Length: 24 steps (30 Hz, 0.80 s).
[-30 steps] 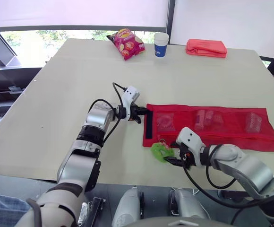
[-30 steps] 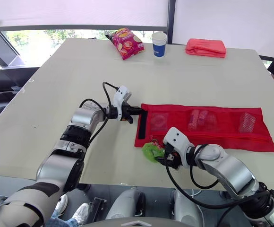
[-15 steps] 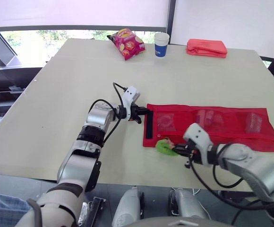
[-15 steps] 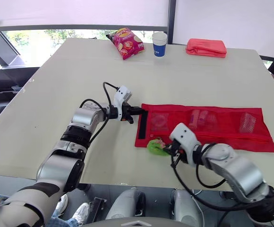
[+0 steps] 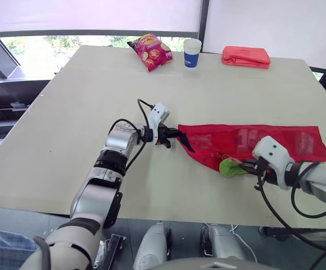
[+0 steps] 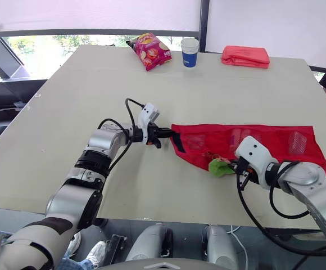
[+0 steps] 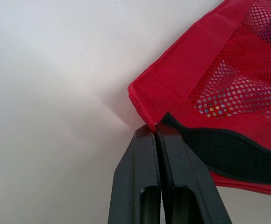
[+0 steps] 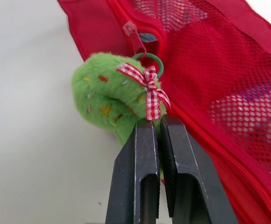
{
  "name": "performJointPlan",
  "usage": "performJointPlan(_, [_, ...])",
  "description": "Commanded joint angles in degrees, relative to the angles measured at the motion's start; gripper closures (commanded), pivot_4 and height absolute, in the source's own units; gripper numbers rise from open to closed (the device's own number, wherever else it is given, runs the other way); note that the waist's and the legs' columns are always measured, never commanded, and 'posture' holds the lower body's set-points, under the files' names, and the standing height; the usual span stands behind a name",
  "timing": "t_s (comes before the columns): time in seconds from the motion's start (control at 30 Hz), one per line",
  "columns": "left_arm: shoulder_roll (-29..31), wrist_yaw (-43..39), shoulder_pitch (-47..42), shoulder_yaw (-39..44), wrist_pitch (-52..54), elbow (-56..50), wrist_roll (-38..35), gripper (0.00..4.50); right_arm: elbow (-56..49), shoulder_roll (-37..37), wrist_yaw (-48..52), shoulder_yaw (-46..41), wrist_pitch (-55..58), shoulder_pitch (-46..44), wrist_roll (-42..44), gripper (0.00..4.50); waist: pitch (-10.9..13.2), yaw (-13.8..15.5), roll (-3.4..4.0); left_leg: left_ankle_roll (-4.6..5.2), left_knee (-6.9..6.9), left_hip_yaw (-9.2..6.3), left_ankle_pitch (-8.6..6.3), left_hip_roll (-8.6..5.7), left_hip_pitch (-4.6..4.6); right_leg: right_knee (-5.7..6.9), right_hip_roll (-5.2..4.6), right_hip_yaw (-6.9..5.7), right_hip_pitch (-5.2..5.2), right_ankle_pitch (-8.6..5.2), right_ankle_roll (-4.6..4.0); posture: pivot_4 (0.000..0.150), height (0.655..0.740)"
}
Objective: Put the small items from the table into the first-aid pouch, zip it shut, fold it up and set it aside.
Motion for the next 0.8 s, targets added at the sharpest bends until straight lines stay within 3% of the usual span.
performJointPlan(0.03, [1.5, 0.9, 0.0, 1.1, -1.0, 0.1, 0.8, 4.50, 2.3, -2.9, 0.7, -5.9, -2.1, 2.7, -2.4, 4.46, 0.0, 0.0, 0.00, 0.00, 0.00, 0.00, 0.00, 0.00, 0.00, -0.02, -0.01, 0.00, 0.00, 0.00, 0.00, 0.150, 0.7400])
performJointPlan(0.37, [1.9, 0.9, 0.3, 1.2, -1.1, -0.1, 0.9, 4.50, 7.4, -7.7, 3.3, -12.7, -7.0, 10.2, -5.8, 4.46, 0.0, 0.0, 0.00, 0.00, -0.01, 0.00, 0.00, 0.02, 0.00, -0.03, 0.03, 0.01, 0.00, -0.02, 0.03, 0.150, 0.7400])
performJointPlan(0.6, [1.9, 1.1, 0.3, 1.1, -1.3, 0.0, 0.7, 4.50, 18.1, -10.8, 5.4, -19.1, -12.8, 15.4, -11.1, 4.46, 0.0, 0.0, 0.00, 0.00, -0.01, 0.06, 0.00, 0.01, 0.02, -0.05, 0.02, 0.05, 0.00, -0.02, 0.03, 0.150, 0.7400])
performJointPlan(0.8, [1.9, 1.1, 0.3, 1.1, -1.7, 0.3, 0.7, 4.50, 26.2, -11.6, 4.2, -21.6, -15.4, 14.6, -14.9, 4.46, 0.0, 0.0, 0.01, 0.00, -0.01, 0.06, 0.00, 0.02, 0.03, -0.04, 0.07, 0.07, 0.01, -0.03, 0.05, 0.150, 0.7400])
